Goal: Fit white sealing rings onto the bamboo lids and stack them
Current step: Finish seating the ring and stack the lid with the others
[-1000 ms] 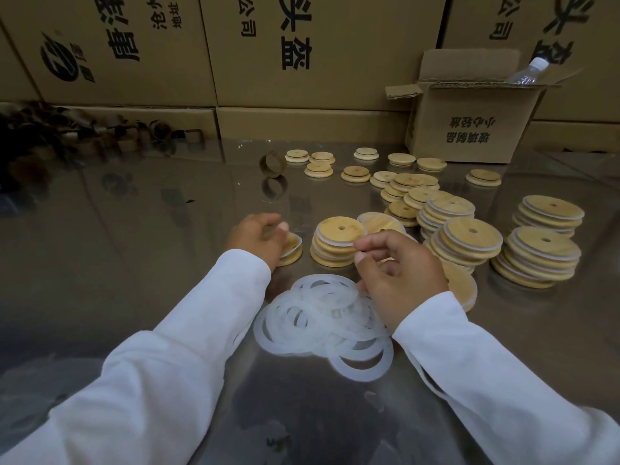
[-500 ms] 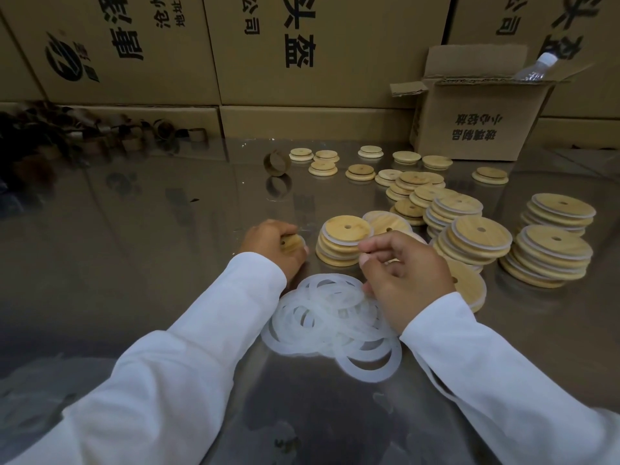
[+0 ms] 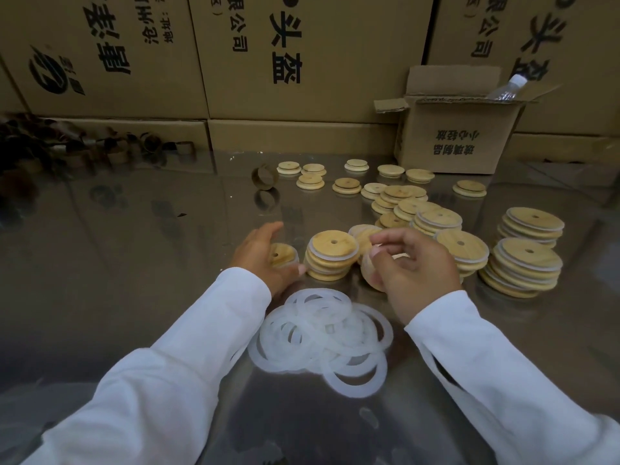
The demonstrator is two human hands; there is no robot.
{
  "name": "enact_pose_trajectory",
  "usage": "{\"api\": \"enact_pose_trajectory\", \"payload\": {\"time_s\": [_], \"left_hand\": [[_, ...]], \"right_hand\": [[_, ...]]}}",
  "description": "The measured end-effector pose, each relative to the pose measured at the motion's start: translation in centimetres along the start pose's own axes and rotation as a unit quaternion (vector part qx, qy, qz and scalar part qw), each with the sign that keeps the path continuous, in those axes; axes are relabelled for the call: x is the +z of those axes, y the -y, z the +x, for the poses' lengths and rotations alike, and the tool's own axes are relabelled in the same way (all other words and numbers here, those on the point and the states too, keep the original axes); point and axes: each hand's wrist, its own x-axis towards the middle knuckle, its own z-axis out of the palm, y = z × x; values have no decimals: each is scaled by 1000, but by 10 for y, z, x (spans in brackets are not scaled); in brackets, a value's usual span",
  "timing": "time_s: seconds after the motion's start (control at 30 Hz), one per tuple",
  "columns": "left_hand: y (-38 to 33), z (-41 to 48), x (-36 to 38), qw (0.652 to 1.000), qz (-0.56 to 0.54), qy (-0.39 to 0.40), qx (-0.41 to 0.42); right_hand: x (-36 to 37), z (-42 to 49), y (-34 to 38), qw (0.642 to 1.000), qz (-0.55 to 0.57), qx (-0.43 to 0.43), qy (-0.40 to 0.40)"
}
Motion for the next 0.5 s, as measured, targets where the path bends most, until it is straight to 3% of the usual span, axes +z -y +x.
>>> {"api": "enact_pose_trajectory", "payload": {"time_s": [0.1, 0.2, 0.33, 0.5], "left_hand": [[-4, -2, -1, 998, -36, -40, 29], [-6, -1, 0, 986, -71, -118, 95], [-3, 1, 3, 979, -97, -142, 111], [2, 5, 9, 974, -136, -143, 108]], "right_hand": [[-17, 24, 8, 998, -4, -22, -62], [-41, 68, 15, 989, -102, -24, -101], [-55, 128, 7, 967, -236, 92, -39], [-50, 160, -11, 923, -364, 115, 36]]}}
